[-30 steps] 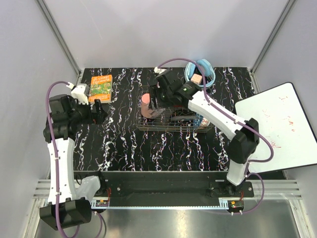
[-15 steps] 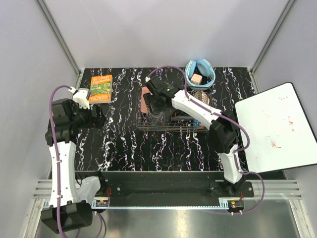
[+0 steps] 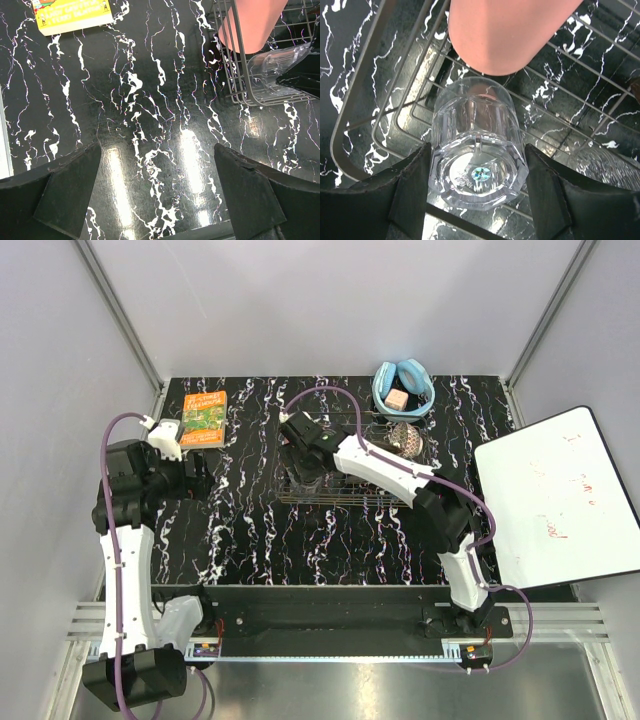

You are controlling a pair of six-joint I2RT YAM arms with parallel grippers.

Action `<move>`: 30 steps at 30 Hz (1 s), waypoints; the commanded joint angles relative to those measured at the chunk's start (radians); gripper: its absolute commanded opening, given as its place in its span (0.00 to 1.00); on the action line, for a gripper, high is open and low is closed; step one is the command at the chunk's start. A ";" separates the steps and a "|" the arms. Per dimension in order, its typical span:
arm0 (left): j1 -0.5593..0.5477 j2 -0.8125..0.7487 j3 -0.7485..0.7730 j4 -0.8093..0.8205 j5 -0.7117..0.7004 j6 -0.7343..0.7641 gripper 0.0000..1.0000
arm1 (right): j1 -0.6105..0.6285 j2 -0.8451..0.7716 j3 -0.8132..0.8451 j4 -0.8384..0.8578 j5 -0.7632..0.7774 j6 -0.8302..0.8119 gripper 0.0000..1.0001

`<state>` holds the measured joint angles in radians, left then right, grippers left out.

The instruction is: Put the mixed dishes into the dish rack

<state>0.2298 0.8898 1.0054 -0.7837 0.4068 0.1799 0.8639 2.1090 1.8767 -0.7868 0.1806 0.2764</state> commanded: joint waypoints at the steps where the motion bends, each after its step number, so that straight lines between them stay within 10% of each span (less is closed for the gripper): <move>1: 0.000 -0.018 0.004 0.055 -0.011 0.010 0.99 | 0.015 -0.014 -0.048 0.003 -0.016 0.001 0.32; 6: 0.000 -0.022 -0.001 0.057 -0.008 0.006 0.99 | 0.020 -0.018 -0.076 0.023 -0.015 0.000 0.50; 11: 0.000 -0.026 -0.002 0.057 -0.002 0.006 0.99 | 0.027 -0.015 -0.088 0.031 0.011 -0.013 0.99; 30: 0.000 -0.026 -0.016 0.070 0.007 0.013 0.99 | 0.044 -0.251 -0.064 -0.051 0.074 -0.057 1.00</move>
<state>0.2298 0.8780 0.9874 -0.7612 0.4076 0.1802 0.8989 1.9366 1.7435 -0.8009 0.2276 0.2504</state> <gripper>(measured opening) 0.991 0.994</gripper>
